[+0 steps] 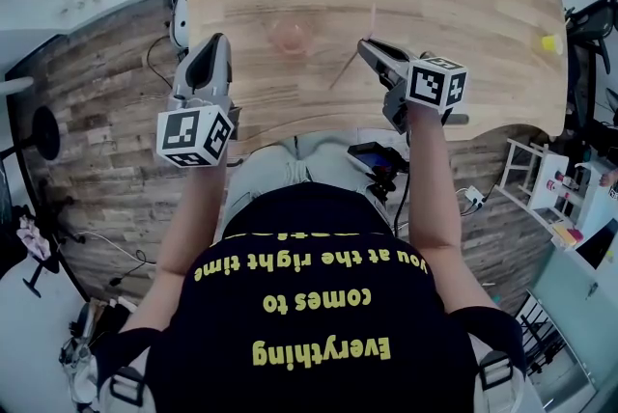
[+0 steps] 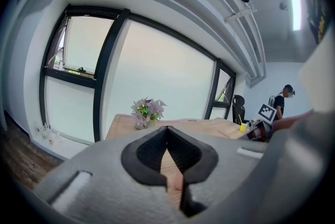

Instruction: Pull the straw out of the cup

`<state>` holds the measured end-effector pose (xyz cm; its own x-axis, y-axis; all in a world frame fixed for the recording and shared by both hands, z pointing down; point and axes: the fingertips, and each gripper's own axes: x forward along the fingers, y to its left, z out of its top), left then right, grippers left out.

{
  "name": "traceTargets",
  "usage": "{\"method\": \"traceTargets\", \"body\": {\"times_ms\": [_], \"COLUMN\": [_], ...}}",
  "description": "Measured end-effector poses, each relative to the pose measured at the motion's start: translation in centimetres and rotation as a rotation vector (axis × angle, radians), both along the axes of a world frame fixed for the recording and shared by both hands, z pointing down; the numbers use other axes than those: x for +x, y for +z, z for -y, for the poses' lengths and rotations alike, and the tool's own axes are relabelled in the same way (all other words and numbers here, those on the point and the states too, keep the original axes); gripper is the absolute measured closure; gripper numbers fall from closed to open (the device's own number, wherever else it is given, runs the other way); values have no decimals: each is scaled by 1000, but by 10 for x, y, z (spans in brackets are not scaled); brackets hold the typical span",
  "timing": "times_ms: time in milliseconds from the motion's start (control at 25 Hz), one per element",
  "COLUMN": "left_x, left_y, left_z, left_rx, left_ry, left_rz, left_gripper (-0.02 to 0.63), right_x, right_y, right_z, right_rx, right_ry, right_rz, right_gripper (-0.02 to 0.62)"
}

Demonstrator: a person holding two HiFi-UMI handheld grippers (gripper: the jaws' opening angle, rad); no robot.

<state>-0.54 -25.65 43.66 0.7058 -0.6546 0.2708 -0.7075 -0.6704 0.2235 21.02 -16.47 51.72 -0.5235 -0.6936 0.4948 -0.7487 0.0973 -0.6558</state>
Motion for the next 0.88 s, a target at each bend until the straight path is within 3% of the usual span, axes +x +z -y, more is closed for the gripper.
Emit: {"method": "traceTargets", "body": {"times_ms": [400,880], "left_x": [0,-4], "left_y": [1,1], "left_z": [-5,-14], "left_rx": [-3,-6], "left_ry": [-10,-21], "left_rz": [4,7], "left_gripper": [606,606], "right_x": [-10,-12], "right_y": [44,78], "right_z": [-5,-2], "right_rx": [-146,-232], "right_ry": [-36,-35], "right_rz": [55,63], "right_gripper": [558,558]}}
